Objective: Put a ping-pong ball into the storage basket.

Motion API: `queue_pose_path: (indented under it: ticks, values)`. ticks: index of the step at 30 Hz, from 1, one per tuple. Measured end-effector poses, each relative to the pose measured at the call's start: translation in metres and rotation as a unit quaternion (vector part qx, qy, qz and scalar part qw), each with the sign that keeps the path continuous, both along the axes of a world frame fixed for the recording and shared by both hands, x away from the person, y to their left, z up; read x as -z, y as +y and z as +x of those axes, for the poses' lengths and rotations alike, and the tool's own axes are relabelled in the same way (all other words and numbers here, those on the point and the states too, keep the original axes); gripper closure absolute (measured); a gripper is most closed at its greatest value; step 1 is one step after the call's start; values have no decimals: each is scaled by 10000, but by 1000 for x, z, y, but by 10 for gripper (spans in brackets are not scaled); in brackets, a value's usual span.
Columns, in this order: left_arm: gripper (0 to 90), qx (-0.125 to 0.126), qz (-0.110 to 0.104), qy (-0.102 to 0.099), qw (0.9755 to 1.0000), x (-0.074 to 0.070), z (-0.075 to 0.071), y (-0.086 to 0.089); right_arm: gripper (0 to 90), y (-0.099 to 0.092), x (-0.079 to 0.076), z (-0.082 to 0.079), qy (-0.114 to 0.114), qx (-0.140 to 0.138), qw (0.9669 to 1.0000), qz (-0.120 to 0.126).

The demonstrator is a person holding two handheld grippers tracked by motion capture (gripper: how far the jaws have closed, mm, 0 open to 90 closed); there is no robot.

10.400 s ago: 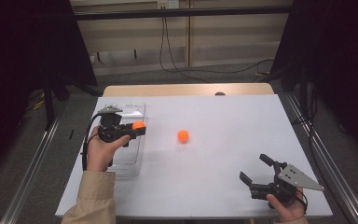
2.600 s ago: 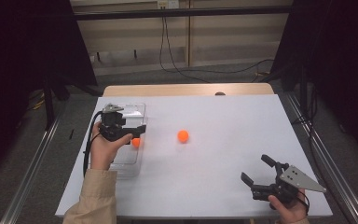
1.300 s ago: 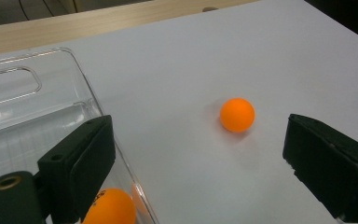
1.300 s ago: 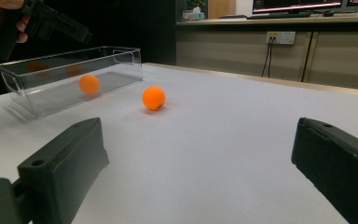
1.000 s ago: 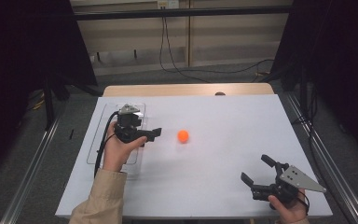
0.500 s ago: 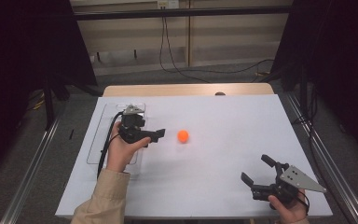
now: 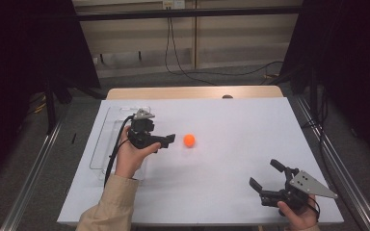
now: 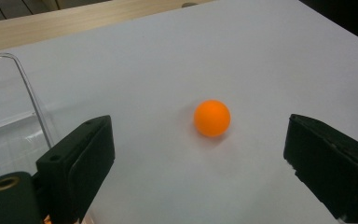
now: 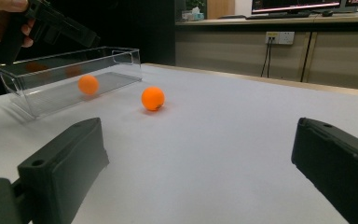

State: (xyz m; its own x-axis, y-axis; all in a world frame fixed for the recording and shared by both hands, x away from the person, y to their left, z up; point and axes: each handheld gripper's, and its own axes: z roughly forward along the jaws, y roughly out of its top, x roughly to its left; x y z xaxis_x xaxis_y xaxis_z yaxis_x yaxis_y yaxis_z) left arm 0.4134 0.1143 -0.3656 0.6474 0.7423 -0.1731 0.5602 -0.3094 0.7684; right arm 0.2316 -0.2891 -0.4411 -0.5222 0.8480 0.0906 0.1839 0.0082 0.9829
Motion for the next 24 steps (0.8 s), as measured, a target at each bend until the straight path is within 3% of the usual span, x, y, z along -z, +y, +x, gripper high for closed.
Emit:
queue_pose_path:
  ticks: [9, 24]
  values:
    - [84, 88, 84, 23, 9999, 4, -1, -9, 21, 1, 0, 0, -14, -10, 10000, 2]
    - [58, 33, 74, 30, 10000, 12, 0, -22, 21, 0, -1, -1, -18, -7, 10000, -14]
